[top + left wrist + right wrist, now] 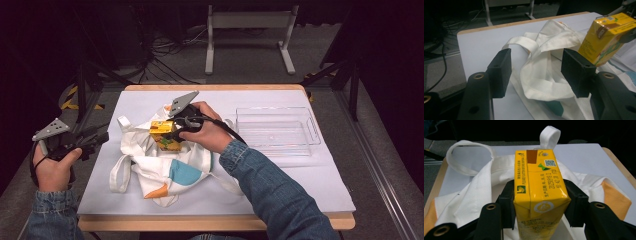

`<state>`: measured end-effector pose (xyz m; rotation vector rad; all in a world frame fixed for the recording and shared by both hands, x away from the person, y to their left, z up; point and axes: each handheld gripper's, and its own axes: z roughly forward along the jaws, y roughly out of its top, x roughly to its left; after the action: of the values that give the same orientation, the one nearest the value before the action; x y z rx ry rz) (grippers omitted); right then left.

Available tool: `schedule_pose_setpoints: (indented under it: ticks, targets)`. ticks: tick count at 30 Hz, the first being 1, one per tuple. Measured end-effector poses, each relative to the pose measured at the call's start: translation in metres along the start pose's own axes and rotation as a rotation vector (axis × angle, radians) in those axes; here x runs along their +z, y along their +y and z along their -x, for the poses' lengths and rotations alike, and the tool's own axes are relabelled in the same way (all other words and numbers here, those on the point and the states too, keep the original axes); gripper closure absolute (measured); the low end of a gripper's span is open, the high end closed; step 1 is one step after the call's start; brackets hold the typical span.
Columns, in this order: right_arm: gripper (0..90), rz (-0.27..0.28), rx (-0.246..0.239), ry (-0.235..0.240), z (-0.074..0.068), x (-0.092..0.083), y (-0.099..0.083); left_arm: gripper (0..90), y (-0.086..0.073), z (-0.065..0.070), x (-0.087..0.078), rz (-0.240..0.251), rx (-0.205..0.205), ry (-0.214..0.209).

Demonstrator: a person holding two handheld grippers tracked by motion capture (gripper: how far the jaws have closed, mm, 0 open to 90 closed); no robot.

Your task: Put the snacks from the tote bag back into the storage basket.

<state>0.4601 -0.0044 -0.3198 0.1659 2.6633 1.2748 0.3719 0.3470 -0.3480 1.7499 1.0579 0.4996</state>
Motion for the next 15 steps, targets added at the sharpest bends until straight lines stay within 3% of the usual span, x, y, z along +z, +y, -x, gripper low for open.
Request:
schedule_pose_setpoints:
  ticks: [15]
  targets:
    - [51.3, 0.023, -0.026, 0.018, -0.003, -0.038, 0.010, 42.6, 0.000, 0.001, 0.004, -0.007, 0.001, -0.006]
